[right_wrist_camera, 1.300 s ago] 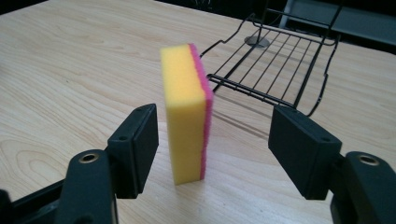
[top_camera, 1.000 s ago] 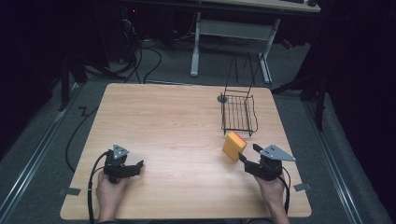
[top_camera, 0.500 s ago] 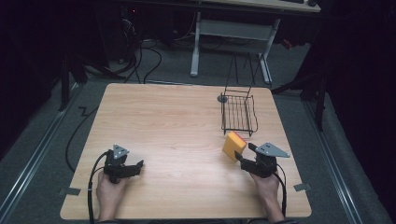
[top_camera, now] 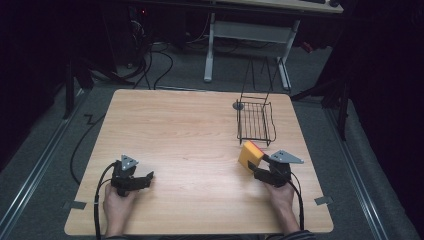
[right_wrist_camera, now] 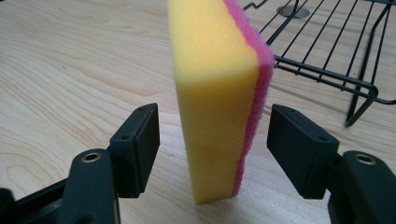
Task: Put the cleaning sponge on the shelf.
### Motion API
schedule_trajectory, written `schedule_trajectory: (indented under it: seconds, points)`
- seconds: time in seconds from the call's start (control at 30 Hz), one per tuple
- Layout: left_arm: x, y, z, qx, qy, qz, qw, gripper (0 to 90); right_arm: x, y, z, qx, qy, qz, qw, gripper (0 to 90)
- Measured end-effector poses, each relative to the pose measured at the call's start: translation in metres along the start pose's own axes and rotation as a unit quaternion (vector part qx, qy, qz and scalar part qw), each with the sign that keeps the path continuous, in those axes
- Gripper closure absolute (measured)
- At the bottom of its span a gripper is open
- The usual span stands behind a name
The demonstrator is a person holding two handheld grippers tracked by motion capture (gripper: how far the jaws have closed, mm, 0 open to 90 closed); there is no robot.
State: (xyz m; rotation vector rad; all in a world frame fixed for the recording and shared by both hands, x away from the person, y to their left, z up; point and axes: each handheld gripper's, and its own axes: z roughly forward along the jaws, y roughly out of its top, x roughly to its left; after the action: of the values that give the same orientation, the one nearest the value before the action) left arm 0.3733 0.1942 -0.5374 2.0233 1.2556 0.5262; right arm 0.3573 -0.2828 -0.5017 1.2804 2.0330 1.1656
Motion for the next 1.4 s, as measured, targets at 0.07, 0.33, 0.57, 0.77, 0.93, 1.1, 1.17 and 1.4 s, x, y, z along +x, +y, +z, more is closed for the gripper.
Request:
schedule_trajectory:
  seconds: [0.07, 0.33, 0.57, 0.77, 0.93, 1.1, 1.17, 1.4]
  points:
    - [0.0, 0.0, 0.0, 0.0, 0.0, 0.0, 1.0, 17.7, 0.0, -0.001, 0.003, 0.006, 0.0, 0.002, 1.0, 35.7]
    - [0.0, 0.0, 0.0, 0.0, 0.001, -0.001, 1.0, 17.7, -0.003, -0.002, 0.014, 0.018, -0.001, 0.001, 0.9998, 36.9]
    - [0.0, 0.0, 0.0, 0.0, 0.001, -0.001, 1.0, 17.7, -0.002, -0.002, 0.02, 0.023, 0.003, 0.001, 0.9997, 39.8]
    - [0.0, 0.0, 0.0, 0.0, 0.001, -0.001, 1.0, 17.7, 0.0, -0.004, 0.023, 0.022, -0.007, -0.006, 0.9997, 46.9]
    - [0.0, 0.0, 0.0, 0.0, 0.001, -0.001, 1.0, 17.7, 0.002, -0.004, 0.025, 0.023, -0.008, -0.011, 0.9996, 52.3]
    - [0.0, 0.0, 0.0, 0.0, 0.001, -0.001, 1.0, 17.7, 0.003, -0.005, 0.025, 0.025, -0.01, -0.015, 0.9995, 57.3]
    - [0.0, 0.0, 0.0, 0.0, 0.001, -0.001, 1.0, 17.7, 0.003, -0.005, 0.025, 0.026, -0.01, -0.019, 0.9994, 58.5]
    - [0.0, 0.0, 0.0, 0.0, 0.001, -0.001, 1.0, 17.7, 0.002, -0.005, 0.023, 0.021, -0.01, -0.022, 0.9995, 60.6]
